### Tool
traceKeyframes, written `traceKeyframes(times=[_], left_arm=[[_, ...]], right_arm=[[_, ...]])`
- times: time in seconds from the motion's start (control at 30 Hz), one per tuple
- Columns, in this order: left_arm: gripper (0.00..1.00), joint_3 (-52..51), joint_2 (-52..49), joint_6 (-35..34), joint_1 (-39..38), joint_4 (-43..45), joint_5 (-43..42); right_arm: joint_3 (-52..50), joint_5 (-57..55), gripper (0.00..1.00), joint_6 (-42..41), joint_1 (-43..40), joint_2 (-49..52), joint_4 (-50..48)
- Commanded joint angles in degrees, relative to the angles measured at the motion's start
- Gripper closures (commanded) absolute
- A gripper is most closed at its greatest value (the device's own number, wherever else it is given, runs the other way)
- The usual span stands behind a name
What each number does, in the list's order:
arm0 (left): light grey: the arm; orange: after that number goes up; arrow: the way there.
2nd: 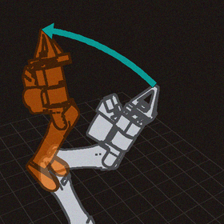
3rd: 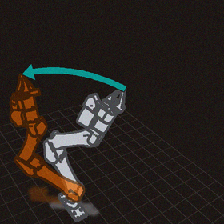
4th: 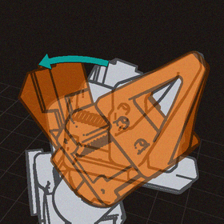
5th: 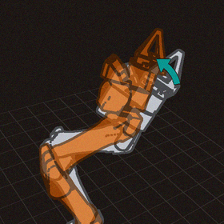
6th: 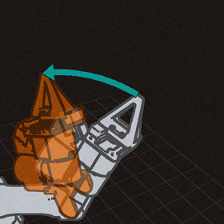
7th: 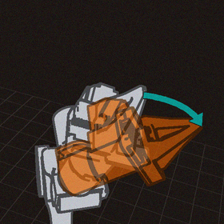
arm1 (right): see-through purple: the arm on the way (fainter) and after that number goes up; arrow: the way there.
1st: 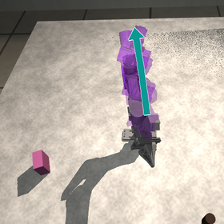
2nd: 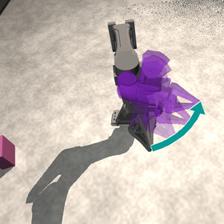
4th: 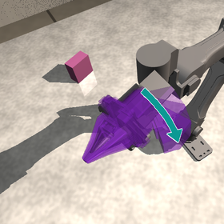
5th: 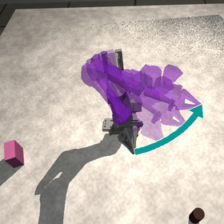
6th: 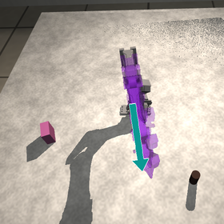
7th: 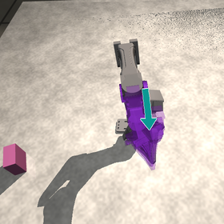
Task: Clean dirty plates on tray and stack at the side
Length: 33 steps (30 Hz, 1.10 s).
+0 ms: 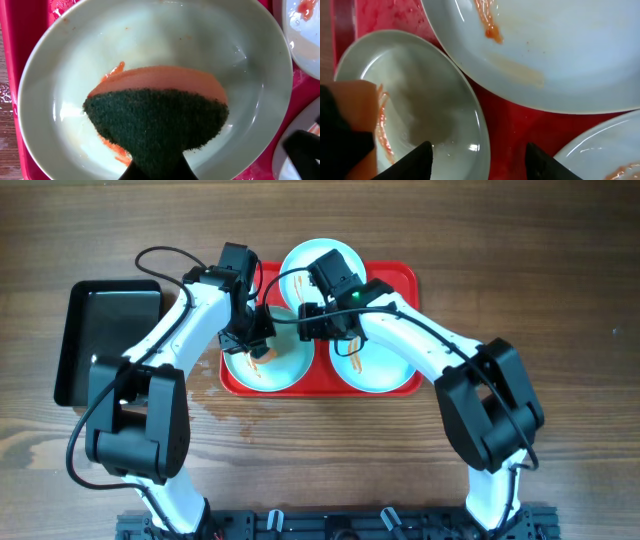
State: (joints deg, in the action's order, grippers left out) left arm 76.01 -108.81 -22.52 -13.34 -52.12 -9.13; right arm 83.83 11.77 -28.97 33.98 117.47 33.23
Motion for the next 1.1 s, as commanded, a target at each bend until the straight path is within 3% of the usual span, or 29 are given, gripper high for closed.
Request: traceKeyframes(times=[0.0,0.43,0.67,0.73,0.87,1.07], left_arm=[[0.96,0.1,-0.4,1.5,-0.2,-0.3,-1.1],[0.96,0.1,-0.4,1.6,-0.2,-0.5,-1.1],[0.96,0.1,-0.4,1.5,-0.2,-0.5,-1.1],[0.96,0.1,-0.4,1.5,-0.2,-0.7,-1.1],[0.96,0.1,-0.4,1.5,-0.2,-0.7,-1.1],[0.96,0.1,-0.4,1.5,-0.3,-0.9,-1.1]], right_arm=[[0.8,1.6,0.41,2.4,0.2,2.7,0.5],[0.8,1.9,0.66,3.3,0.2,4.1,0.7],[0.8,2.0,0.67,3.4,0.3,5.9,0.6],[0.8,2.1,0.75,3.5,0.3,6.5,0.5],[0.8,1.8,0.76,3.5,0.2,6.5,0.0],[0.8,1.8,0.91,3.3,0.2,6.4,0.1]])
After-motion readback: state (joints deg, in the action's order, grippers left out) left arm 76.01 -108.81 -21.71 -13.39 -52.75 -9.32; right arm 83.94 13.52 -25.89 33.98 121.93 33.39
